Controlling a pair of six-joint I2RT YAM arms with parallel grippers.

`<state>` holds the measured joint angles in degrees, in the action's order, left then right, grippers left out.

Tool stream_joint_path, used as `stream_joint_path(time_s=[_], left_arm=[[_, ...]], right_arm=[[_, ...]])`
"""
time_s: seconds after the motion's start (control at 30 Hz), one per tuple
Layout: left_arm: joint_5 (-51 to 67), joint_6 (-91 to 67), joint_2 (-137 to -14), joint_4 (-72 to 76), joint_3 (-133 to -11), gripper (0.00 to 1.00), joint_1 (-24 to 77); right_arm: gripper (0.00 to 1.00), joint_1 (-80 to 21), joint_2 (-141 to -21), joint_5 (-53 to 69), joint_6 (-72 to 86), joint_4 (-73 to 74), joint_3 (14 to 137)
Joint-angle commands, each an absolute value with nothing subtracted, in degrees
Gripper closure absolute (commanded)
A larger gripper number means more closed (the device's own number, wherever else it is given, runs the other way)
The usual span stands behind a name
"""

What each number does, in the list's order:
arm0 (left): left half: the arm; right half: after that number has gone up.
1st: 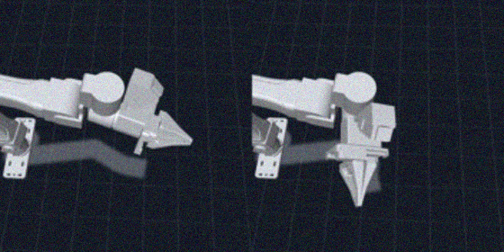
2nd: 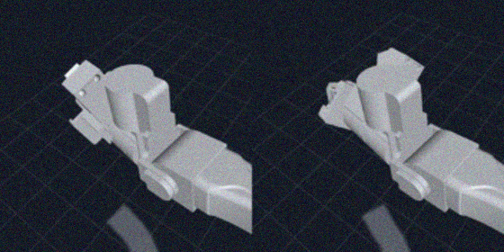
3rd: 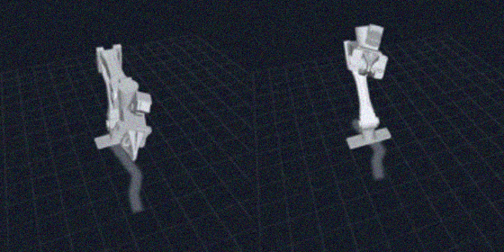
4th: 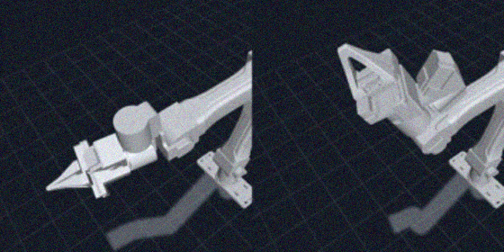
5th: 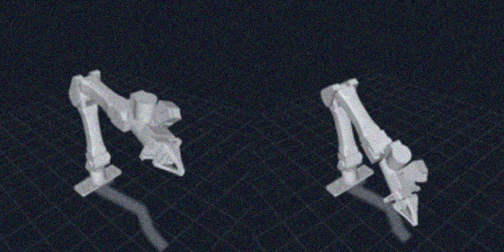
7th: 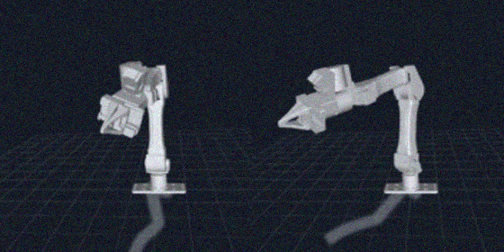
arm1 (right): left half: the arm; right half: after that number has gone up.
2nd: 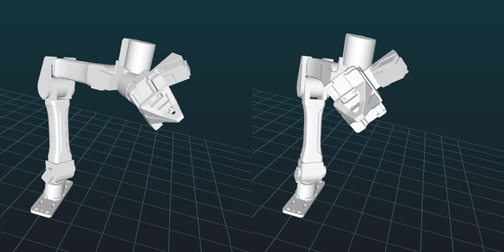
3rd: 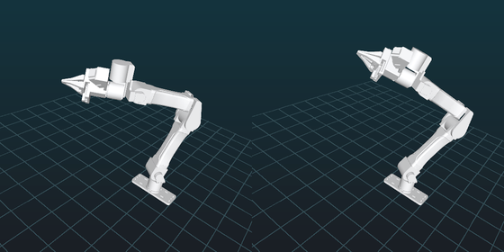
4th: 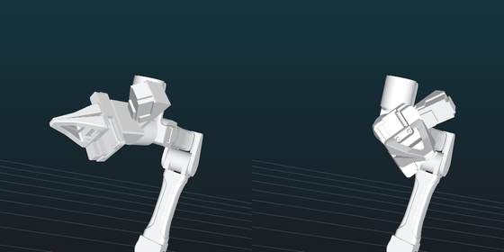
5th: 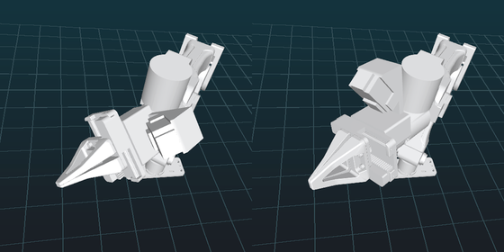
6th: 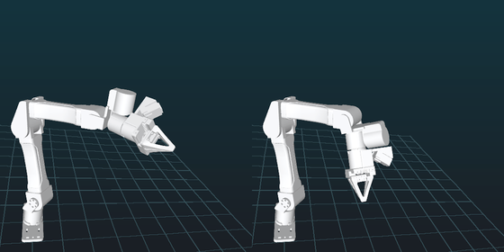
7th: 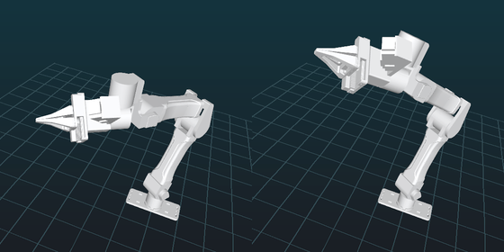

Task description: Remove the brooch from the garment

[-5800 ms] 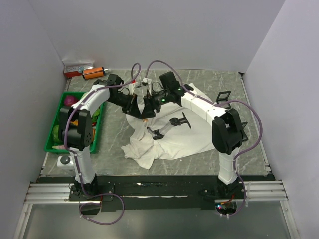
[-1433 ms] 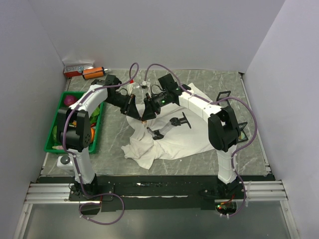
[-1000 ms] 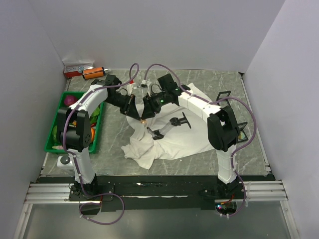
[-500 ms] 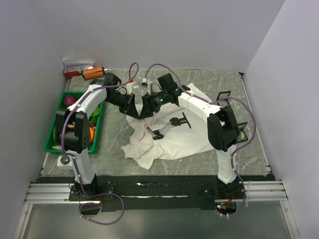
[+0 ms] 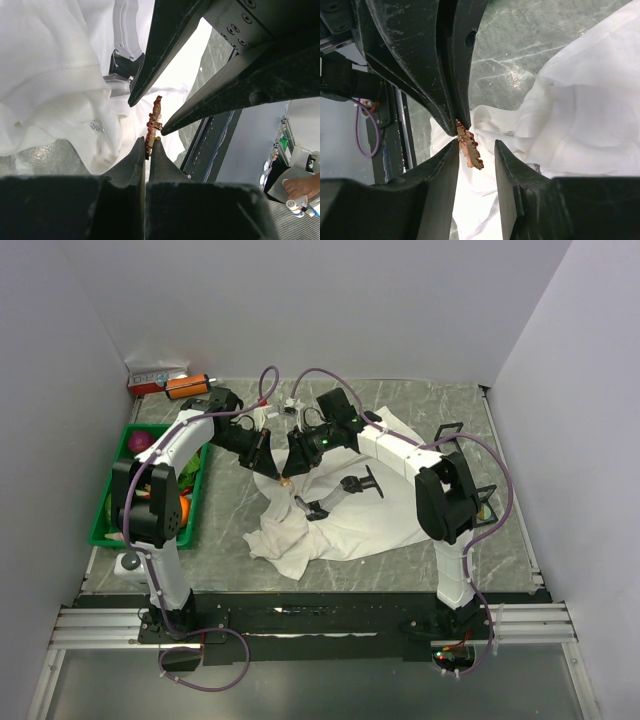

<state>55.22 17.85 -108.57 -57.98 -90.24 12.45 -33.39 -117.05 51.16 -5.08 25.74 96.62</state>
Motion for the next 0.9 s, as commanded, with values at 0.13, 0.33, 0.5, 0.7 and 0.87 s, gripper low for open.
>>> stream_joint_path(time_s=[0.13,0.33,0.5,0.7,0.87], left_arm=[[61.6,19.2,-106.9,-58.9,-93.1,0.99,13.5],[65.1,17.1,-108.3,-58.0,-94.6,0.99,13.5],[67.6,13.5,-108.5,-56.0,-94.2,0.99,14.1],[68.6,11.3,-107.9,-54.6,-93.0,0.99,15.9],[65.8,12.7,-108.0,-54.9,-91.8,0.99,16.3]], right_arm=[[0.61,-34.5,-117.6,51.2,-8.5,26.5,96.9],[0.60,-35.3,-117.6,46.7,-4.2,25.3,97.1],[0.61,-35.7,-118.4,43.5,1.9,23.6,96.9],[0.64,-35.8,-120.1,43.3,7.8,21.6,96.3],[0.54,-34.7,-119.4,55.3,13.3,14.8,94.7]])
